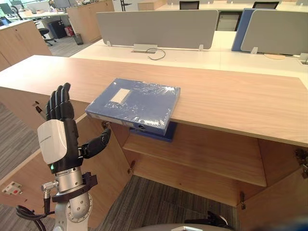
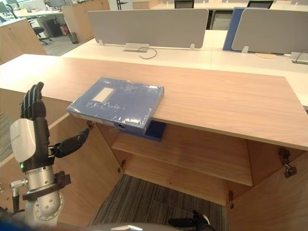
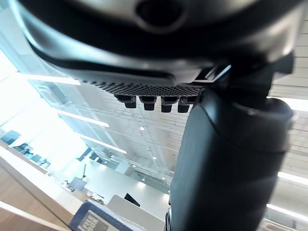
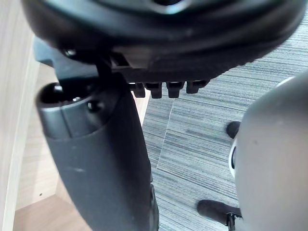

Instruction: Walk over to the cabinet, pick up the folder, carry it to the office cabinet, place the folder inside the office cabinet, then close the office cabinet door

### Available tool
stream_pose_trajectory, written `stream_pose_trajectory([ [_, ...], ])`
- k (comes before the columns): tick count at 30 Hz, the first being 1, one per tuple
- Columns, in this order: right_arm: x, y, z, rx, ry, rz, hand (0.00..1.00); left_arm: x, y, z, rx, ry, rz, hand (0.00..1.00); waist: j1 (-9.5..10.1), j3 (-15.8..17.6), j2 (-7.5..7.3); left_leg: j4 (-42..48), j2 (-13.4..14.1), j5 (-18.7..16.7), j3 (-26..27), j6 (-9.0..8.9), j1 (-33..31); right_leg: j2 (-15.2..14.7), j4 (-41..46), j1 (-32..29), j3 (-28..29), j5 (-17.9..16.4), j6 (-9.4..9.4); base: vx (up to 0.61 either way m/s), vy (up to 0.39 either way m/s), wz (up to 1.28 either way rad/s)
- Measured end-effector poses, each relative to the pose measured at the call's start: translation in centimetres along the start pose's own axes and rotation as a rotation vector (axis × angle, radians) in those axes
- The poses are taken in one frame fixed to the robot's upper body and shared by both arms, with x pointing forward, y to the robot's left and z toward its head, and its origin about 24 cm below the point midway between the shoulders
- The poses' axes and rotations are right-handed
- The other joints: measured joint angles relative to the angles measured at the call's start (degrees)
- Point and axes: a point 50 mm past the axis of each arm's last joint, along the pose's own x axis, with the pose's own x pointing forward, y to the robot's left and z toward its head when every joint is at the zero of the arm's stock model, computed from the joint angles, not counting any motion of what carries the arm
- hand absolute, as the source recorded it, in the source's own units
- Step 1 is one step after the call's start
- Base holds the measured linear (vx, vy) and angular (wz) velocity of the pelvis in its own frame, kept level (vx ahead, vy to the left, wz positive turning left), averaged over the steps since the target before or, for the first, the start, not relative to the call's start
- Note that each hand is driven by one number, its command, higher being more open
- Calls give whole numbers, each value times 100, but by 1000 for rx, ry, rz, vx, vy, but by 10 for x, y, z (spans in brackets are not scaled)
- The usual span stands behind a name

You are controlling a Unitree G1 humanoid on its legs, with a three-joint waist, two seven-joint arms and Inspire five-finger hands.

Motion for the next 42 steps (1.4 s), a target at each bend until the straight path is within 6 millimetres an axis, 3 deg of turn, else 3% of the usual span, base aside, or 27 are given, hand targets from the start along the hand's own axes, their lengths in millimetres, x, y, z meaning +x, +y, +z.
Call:
stream_pose_trajectory([
  [12,1,-2,5,-27,-15,7,100,22,-16,-8,139,-218,-148,100,-11,14,66,-103,77,71,143,-37,87,49,199,-158,164,-36,-77,-39,-12,-7],
  [28,1,2,11,-84,-49,21,100,27,-49,-27,282,-324,-405,100,-112,25,22,-136,127,88,306,-39,92,131,-38,-160,305,98,-124,-11,-6,-5],
  [35,1,3,12,-95,-59,25,100,40,-60,-37,346,-348,-455,100,-141,17,17,-135,131,89,407,-38,103,168,-212,-135,409,260,-116,-32,11,-8],
  [36,1,3,13,-95,-63,27,100,46,-63,-42,389,-357,-468,0,-149,14,12,-135,130,90,423,-36,105,179,-230,-136,427,287,-117,-47,9,-8],
  [42,0,9,15,-118,-76,48,100,62,-61,-43,432,-361,-417,0,-232,-47,-69,-136,118,103,442,-19,75,197,-371,-133,450,391,-96,-33,9,-2],
])
